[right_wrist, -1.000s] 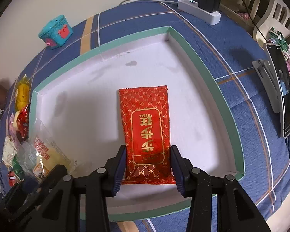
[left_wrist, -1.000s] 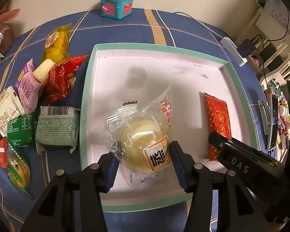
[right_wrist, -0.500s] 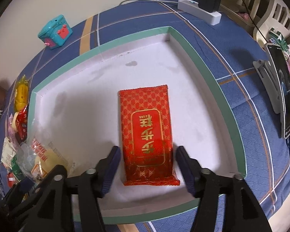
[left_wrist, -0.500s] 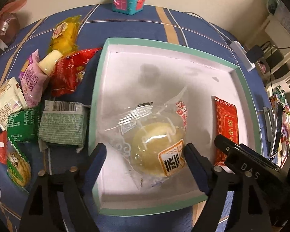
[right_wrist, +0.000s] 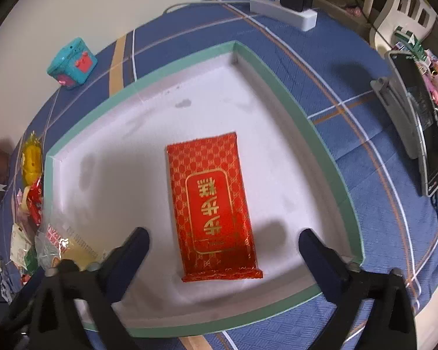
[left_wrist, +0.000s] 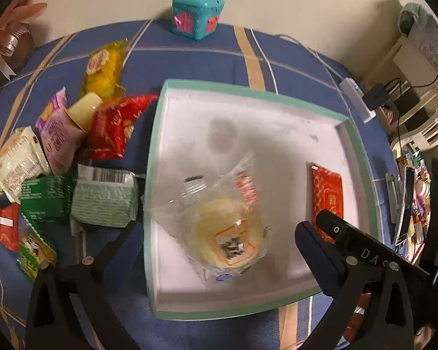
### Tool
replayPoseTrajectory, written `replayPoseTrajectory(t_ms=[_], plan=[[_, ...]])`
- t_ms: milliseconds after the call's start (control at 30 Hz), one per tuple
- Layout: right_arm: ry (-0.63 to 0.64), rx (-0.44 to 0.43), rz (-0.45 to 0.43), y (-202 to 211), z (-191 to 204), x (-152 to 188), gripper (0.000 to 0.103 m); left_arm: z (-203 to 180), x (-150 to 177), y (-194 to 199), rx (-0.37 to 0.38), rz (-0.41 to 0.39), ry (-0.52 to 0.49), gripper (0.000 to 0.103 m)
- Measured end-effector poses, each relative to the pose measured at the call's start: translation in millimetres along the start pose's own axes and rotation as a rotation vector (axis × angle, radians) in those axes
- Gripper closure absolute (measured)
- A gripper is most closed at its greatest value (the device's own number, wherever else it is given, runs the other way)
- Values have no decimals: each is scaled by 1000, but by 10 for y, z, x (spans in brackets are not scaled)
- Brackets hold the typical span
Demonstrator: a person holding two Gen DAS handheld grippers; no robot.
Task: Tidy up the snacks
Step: 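Open both grippers to release the packets in the tray, then grasp green biscuit bag with right gripper while left gripper returns to the pile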
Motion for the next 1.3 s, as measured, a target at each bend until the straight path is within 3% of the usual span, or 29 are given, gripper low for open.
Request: replayPoseTrajectory(t_ms=[200, 400, 633, 967, 1133, 1300], plan=[[48, 33, -30, 109, 107, -29, 0, 23, -22, 182, -24, -25, -11, 0], [57, 57, -47, 164, 116, -18, 0, 297, -30, 412, -89, -55, 49, 0], [101, 45, -41, 217, 182, 98, 0, 1018, 57, 538, -293, -15, 192, 0], [202, 5, -87, 372, 561, 171, 0, 2137, 273, 905, -401, -58, 443, 0], [272, -40, -127, 527, 903, 269, 0, 2434, 366, 1084, -441, -87, 492, 0], [380, -65, -171, 655, 1373, 437, 0, 2629, 439, 1203, -426, -114, 522, 0]])
Point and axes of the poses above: each gripper's, at about its wrist camera, not at the fingertips, and y roughly against the way its jaws point, z to its left, x to its underside, the point moved 7 cm from there along -y, roughly the way its jaws point, and after that the axes turned 15 degrees about z, right-handed, at the moved point
